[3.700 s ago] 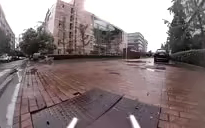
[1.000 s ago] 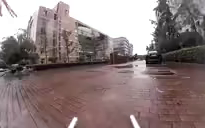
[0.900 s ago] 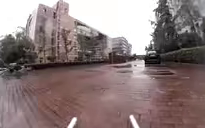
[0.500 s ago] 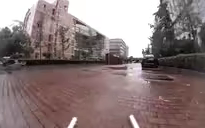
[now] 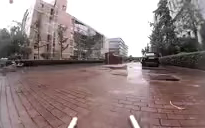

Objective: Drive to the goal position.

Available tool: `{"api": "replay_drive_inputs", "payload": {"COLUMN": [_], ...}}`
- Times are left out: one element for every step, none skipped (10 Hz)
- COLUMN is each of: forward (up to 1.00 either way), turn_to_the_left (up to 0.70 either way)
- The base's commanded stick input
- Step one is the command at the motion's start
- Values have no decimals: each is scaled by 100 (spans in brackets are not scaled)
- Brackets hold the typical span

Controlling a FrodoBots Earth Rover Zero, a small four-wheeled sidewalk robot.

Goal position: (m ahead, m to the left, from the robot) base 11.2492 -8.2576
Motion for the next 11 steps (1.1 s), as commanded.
{"api": "replay_drive_inputs", "payload": {"forward": [70,70,70,70,70,70,70,70,70,70,70], "turn_to_the_left": [-14,-14,-2,0,0,0,0,0,0,0,0]}}
